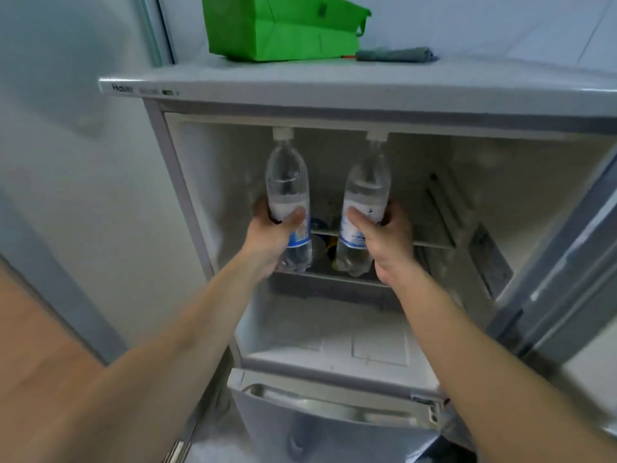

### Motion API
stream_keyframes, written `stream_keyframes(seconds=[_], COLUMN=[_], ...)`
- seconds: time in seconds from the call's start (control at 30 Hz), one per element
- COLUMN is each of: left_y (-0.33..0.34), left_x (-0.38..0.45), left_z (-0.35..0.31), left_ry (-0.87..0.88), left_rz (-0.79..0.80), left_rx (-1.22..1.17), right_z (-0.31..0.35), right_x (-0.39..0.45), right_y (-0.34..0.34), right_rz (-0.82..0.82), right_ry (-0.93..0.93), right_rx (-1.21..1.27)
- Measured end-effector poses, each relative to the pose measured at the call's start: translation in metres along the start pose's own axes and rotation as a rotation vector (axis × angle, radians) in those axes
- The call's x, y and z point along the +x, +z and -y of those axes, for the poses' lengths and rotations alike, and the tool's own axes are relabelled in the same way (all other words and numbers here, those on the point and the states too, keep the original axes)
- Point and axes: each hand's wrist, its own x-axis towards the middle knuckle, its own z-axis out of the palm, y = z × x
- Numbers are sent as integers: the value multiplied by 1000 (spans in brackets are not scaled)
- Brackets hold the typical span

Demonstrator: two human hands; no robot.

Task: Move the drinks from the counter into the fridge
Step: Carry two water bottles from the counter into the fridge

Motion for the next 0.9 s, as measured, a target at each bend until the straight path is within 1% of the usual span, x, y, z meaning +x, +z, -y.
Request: stream_keyframes(seconds=[0.07,0.13,0.2,0.27,0.4,0.5,0.57,0.63,0.7,0.77,0.83,0.9], left_y=[6,10,17,23,32,38,41,43,41,38,36,38], left_x=[31,58,84,108,148,172,185,195,197,193,186,184], left_z=[1,2,4,10,24,28,27,27,27,30,33,34], left_ry=[52,118,200,241,254,243,218,223,242,260,246,224], left_rz=[9,7,35,23,-22,-15,-36,-43,-28,-13,-15,-40], left_rx=[16,99,98,108,189,218,274,323,331,304,307,433], right_z=[0,0,1,-2,-21,-30,-32,-33,-37,-41,-44,-46], right_x=[24,47,71,91,122,142,158,171,178,181,179,177], right_y=[4,11,20,33,61,77,85,90,90,87,81,76], right_rz=[-9,12,36,51,13,53,74,76,83,99,115,167], right_ry=[5,15,25,11,-54,-52,-73,-52,-31,-49,-53,-37], right_rx=[14,16,-10,-55,-139,-208,-245,-280,-290,-280,-287,-367])
